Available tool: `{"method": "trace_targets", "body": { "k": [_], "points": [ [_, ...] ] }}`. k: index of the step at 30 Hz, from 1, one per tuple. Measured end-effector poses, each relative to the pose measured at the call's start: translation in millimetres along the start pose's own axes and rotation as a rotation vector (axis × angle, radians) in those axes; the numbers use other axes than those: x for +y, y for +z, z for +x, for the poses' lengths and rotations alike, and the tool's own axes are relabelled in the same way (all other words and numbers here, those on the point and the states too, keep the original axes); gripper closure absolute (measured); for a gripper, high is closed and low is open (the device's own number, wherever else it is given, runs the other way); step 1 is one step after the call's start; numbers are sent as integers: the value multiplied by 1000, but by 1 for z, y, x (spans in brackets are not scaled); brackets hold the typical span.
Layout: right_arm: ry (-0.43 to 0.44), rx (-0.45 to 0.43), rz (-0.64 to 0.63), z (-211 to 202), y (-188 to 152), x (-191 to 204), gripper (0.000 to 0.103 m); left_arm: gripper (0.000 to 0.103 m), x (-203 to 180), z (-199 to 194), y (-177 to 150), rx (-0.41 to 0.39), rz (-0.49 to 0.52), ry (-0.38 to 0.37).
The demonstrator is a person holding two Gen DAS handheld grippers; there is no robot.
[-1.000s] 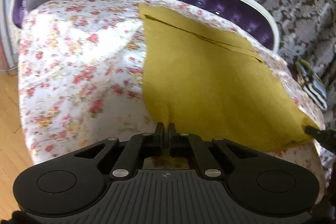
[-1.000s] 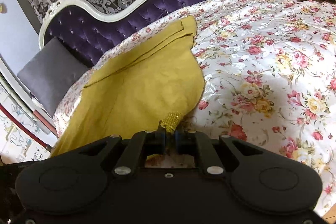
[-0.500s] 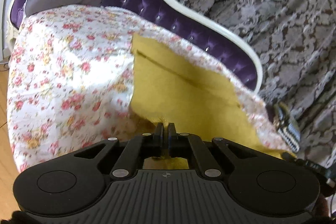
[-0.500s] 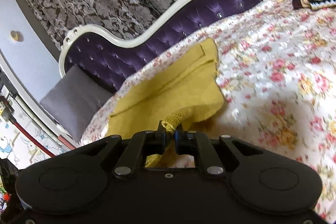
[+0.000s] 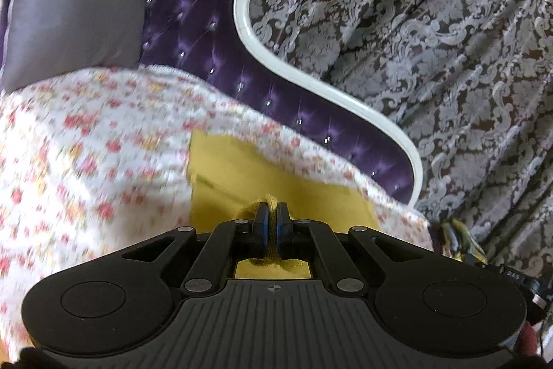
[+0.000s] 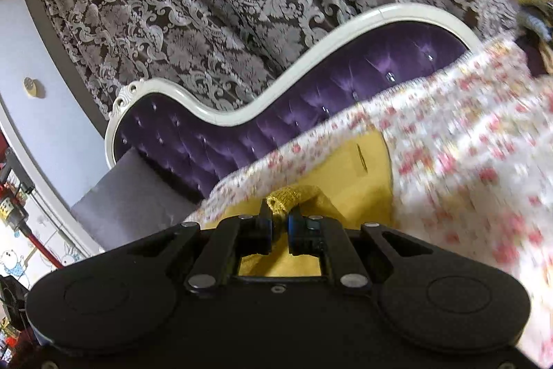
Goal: Fold small clothes
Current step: 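Fold the gripped hem up over the sweater body with both tools, then open, then press the folded sweater flat with both open tools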
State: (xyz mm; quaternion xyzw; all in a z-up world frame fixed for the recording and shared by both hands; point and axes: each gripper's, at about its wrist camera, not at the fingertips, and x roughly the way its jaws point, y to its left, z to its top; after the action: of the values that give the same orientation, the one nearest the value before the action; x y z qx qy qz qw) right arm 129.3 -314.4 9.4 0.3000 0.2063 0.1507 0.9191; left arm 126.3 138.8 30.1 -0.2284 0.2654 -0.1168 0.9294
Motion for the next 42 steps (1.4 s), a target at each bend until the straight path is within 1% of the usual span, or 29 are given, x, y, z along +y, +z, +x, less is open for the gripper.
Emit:
{"method": "trace_targets", "body": {
  "k": [7, 14, 19, 23, 27, 28, 29, 30, 31, 32, 33, 34, 36, 37, 38, 39, 42],
  "points": [
    [0, -9, -16, 64, 40, -7, 87, 99, 9, 53, 42, -38, 3, -10],
    [-36, 19, -22, 134, 61, -30, 87, 99, 30, 121, 73, -17, -14, 25],
    [-94, 69, 3, 183, 60, -53, 87, 99, 50, 171, 74, 37, -22, 79],
    [-142, 112, 21, 213, 56, -71, 87, 99, 64, 203, 70, 68, -29, 121],
    [-174, 134, 28, 232, 52, -83, 85, 98, 72, 226, 71, 76, -26, 138],
    [-180, 139, 27, 236, 52, -85, 84, 98, 74, 231, 71, 77, -23, 142],
    [-189, 143, 26, 240, 51, -86, 80, 98, 76, 235, 71, 75, -20, 149],
    [-196, 146, 27, 243, 50, -87, 80, 96, 77, 239, 72, 73, -18, 148],
    [-200, 149, 27, 244, 49, -89, 80, 92, 78, 243, 72, 76, -15, 151],
    [-201, 149, 27, 247, 49, -90, 77, 77, 80, 247, 73, 80, -13, 152],
    [-197, 144, 24, 249, 49, -91, 65, 62, 82, 250, 74, 82, -19, 155],
    [-193, 128, 15, 248, 49, -90, 56, 58, 84, 252, 76, 77, -32, 159],
    [-199, 81, -3, 245, 52, -87, 16, 51, 85, 249, 81, 53, -52, 160],
    [-196, 44, -13, 240, 54, -86, 12, 46, 82, 245, 84, 45, -45, 166],
    [-190, 8, -21, 234, 57, -83, 12, 35, 78, 241, 86, 39, -27, 172],
    [-190, -14, -28, 229, 61, -81, 11, 27, 72, 234, 88, 27, 4, 176],
    [-189, -45, -80, 211, 66, -66, 5, 25, 47, 213, 83, -4, 137, 181]
  ]
}}
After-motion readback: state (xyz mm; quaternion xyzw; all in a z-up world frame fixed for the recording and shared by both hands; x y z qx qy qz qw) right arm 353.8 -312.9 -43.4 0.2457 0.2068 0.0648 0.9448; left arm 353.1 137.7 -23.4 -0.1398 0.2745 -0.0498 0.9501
